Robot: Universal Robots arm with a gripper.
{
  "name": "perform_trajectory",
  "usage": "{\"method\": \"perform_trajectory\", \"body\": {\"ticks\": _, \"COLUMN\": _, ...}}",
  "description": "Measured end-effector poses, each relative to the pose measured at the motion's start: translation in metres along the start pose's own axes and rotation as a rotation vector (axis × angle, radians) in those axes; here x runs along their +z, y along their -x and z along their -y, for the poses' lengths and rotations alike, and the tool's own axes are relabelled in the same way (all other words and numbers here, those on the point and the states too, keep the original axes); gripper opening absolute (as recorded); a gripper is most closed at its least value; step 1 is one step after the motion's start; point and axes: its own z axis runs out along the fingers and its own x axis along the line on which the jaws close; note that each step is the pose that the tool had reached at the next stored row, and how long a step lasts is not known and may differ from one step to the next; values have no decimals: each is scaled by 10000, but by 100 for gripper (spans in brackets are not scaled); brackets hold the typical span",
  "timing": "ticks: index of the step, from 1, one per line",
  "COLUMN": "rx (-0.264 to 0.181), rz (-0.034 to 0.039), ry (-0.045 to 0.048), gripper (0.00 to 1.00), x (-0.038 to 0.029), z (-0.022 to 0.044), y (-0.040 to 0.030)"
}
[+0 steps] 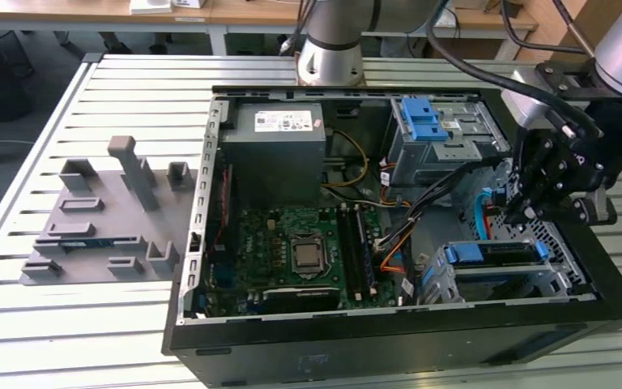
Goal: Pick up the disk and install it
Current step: 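Insert the first disk wire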
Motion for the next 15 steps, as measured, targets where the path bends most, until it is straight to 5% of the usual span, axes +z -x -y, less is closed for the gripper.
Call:
{"method": "perform_trajectory", "body": {"ticks": 3, "rx": 3, "rz": 23, "ry": 0, "gripper": 17, "x": 33, "z": -8, "y": -74}}
{"method": "perform_trajectory", "body": {"ticks": 9, "rx": 2, "rz": 25, "ry": 0, "gripper": 17, "x": 47, "z": -37, "y": -88}}
{"method": "perform_trajectory", "body": {"ticks": 15, "rx": 2, "rz": 32, "ry": 0, "gripper": 17, "x": 71, "z": -36, "y": -184}}
